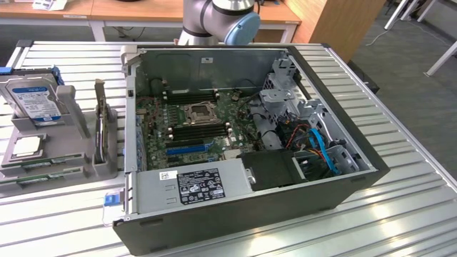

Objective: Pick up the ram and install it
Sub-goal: 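Pick up the ram and move it above insertion slot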

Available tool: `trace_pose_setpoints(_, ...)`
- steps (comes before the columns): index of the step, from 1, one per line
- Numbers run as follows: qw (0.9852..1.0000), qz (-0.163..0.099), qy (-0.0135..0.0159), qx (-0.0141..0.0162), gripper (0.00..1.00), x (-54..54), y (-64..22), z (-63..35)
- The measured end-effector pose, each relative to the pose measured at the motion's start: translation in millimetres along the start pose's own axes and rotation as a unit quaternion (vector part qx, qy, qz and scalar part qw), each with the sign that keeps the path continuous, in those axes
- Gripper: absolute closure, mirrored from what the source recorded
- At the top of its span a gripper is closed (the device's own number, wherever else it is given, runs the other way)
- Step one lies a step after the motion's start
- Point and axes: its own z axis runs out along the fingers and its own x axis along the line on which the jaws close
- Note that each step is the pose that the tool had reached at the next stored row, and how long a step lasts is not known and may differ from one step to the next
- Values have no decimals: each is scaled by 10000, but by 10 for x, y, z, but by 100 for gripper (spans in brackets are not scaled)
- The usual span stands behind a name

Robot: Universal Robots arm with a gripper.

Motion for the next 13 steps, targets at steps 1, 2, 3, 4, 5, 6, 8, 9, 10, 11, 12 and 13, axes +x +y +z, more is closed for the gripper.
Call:
trace_pose_setpoints(1, 10000, 0, 0, 0, 90, 0, 0, 0)
trace_pose_setpoints(2, 10000, 0, 0, 0, 90, 0, 0, 0)
trace_pose_setpoints(3, 10000, 0, 0, 0, 90, 0, 0, 0)
trace_pose_setpoints(4, 10000, 0, 0, 0, 90, 0, 0, 0)
trace_pose_setpoints(5, 10000, 0, 0, 0, 90, 0, 0, 0)
trace_pose_setpoints(6, 10000, 0, 0, 0, 90, 0, 0, 0)
trace_pose_setpoints(8, 10000, 0, 0, 0, 90, 0, 0, 0)
trace_pose_setpoints(9, 10000, 0, 0, 0, 90, 0, 0, 0)
trace_pose_setpoints(10, 10000, 0, 0, 0, 90, 0, 0, 0)
trace_pose_setpoints(11, 10000, 0, 0, 0, 90, 0, 0, 0)
trace_pose_setpoints(12, 10000, 0, 0, 0, 90, 0, 0, 0)
trace_pose_setpoints(13, 10000, 0, 0, 0, 90, 0, 0, 0)
